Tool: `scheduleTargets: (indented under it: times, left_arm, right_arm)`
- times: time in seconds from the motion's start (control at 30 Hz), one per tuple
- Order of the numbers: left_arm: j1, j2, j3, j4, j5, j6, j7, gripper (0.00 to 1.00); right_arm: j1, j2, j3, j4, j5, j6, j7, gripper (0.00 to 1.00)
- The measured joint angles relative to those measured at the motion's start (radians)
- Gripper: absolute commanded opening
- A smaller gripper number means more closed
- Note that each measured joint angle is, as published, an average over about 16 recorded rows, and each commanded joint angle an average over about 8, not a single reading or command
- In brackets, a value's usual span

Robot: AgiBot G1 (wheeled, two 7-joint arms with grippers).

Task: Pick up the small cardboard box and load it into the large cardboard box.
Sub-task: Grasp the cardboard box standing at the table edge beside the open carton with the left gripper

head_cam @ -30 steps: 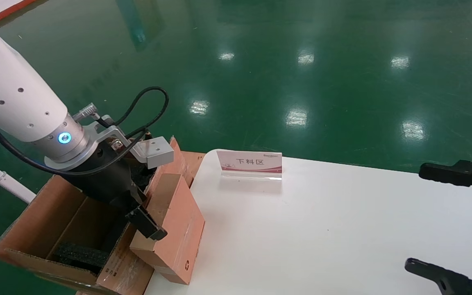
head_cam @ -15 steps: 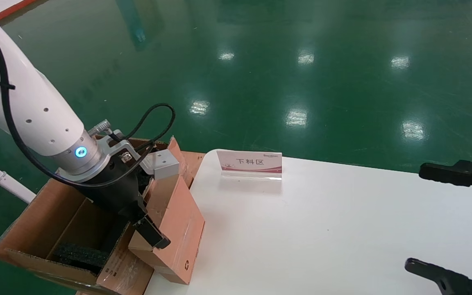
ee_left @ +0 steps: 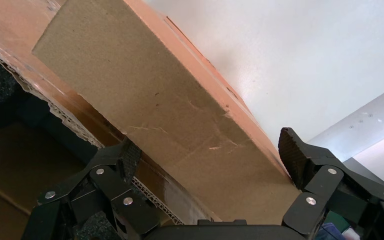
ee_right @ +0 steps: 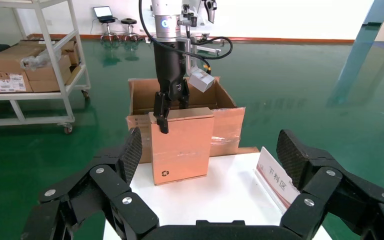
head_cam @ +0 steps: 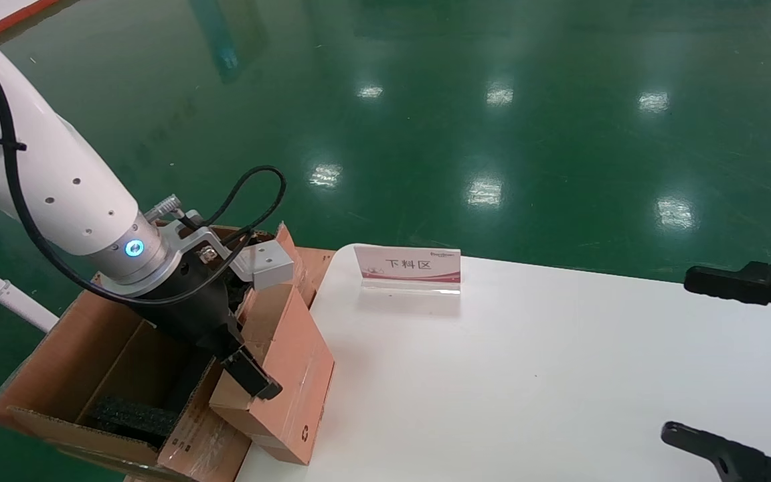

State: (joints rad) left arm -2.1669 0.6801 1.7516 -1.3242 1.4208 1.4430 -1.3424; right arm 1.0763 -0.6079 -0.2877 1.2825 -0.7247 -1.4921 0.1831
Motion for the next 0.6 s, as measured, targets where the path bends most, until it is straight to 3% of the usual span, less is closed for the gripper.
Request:
scheduleTargets:
  times: [0.17,0.2,0.6]
  left_arm:
    - [0.0,0.0,-0.001,0.0,0.0,0.002,-0.001,0.06]
    - [-0.001,0.001,-0.001,0.0,0.0,0.002,-0.001,0.0]
    - [-0.002,0.002,0.0,0.0,0.003,0.008,-0.002,0.0]
  right_arm:
    - [0.0,0.0,0.0,0.0,0.0,0.0,0.0,0.15]
    - [0.0,0.0,0.0,0.0,0.0,0.0,0.0,0.02]
    - [0.0,0.0,0.0,0.0,0.0,0.0,0.0,0.0]
